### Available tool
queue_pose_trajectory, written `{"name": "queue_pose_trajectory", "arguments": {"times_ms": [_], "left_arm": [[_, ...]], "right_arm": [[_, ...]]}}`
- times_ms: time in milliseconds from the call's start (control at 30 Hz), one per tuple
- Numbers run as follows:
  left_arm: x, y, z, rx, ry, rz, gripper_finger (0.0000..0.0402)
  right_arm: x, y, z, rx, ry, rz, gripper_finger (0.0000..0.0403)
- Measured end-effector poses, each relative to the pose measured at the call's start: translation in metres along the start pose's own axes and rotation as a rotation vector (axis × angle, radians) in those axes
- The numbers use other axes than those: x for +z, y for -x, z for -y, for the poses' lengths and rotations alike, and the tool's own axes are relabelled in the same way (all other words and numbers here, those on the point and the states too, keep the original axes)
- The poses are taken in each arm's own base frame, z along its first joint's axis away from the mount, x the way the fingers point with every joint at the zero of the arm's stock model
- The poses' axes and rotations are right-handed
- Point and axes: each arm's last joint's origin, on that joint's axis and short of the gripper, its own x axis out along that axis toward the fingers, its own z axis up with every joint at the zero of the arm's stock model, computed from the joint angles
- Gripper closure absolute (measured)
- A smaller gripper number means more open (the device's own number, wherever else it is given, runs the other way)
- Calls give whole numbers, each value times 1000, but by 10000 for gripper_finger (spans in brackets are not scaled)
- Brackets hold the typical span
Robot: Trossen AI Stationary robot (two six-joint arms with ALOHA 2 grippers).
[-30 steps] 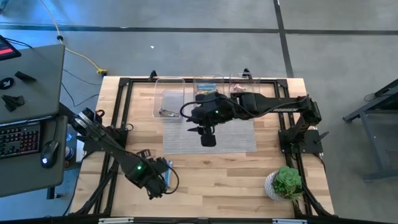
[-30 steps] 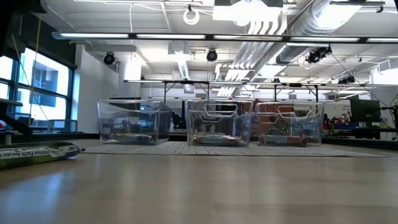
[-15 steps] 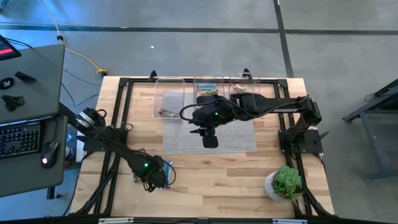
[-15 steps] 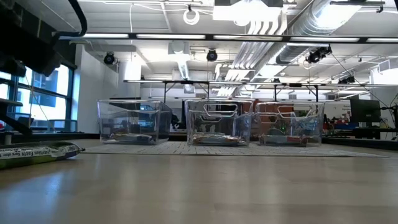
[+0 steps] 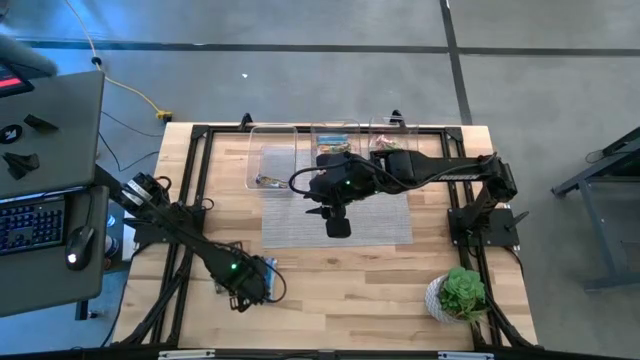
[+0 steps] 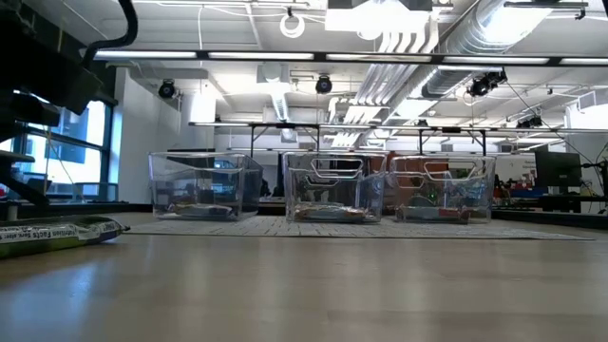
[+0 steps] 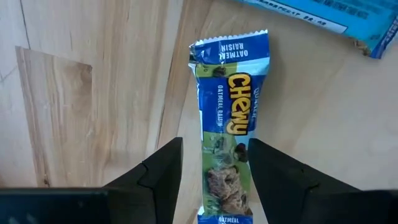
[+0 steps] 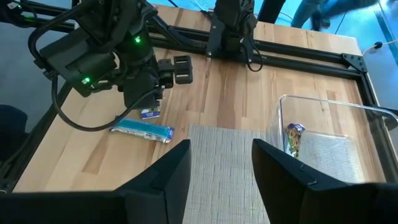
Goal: Pick and place Granola Bars by type
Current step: Put the blue granola bar into the left transparent bin
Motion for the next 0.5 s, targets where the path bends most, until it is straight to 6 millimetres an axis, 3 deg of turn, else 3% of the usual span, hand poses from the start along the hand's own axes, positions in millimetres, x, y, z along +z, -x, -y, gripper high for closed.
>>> {"name": "queue_pose_trajectory", "arguments": {"times_ms": [267, 500], "left_arm": [[4, 0, 5, -56, -20, 44, 223], [0, -10, 0, -37, -28, 31, 161]], "right_arm": [[0, 0, 0, 0, -2, 0, 249], [0, 0, 0, 0, 4, -1, 249]]}}
